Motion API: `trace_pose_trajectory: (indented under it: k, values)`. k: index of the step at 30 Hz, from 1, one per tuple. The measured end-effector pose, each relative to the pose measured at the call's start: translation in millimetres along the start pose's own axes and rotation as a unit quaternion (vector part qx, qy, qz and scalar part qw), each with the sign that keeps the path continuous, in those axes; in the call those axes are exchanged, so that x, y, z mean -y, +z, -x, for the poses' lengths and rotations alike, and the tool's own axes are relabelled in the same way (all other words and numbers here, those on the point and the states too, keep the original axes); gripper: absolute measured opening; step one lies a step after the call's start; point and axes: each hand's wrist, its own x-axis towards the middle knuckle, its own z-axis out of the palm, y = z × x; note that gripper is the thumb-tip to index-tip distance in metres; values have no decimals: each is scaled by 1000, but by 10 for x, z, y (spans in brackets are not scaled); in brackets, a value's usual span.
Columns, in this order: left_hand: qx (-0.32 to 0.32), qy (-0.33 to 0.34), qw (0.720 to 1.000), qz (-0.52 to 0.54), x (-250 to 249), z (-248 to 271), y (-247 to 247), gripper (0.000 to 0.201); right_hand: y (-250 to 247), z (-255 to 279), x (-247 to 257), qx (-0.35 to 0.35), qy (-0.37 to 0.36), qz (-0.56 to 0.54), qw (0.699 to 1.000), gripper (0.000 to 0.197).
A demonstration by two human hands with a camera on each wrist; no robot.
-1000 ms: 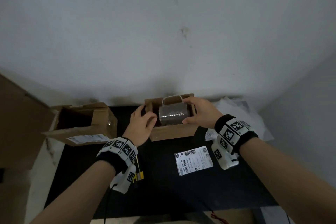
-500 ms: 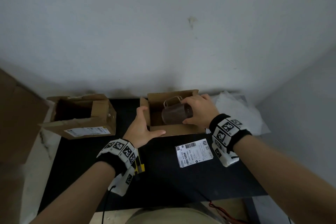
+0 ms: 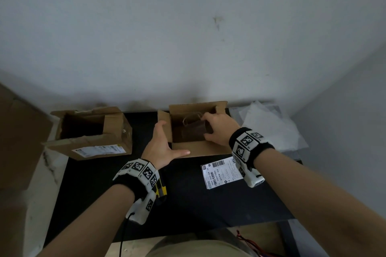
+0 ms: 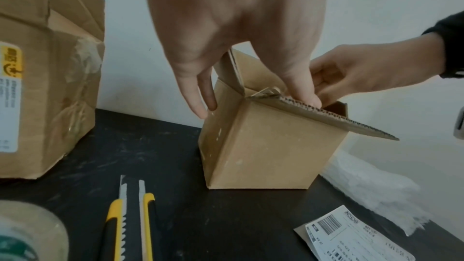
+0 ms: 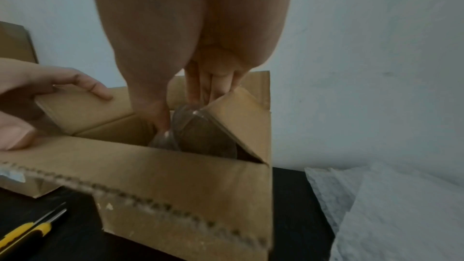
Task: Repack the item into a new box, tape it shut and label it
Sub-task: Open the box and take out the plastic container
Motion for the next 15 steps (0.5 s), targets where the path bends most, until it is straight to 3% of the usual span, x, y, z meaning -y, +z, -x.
trace_pose_trajectory:
  k: [3,9,15]
  values:
    - [0,-3,1000,-5,-8,8,-4,111,47,-35,39,26,-15,34,999,28]
    - [-3,-5,1000,-10,-8,-2,-16,111,121,-46,-23,20,-66,112,991,35]
    - [-13,23,998,-55,-18,2,-44,107,127,57,-35,-12,-69,188,980,43]
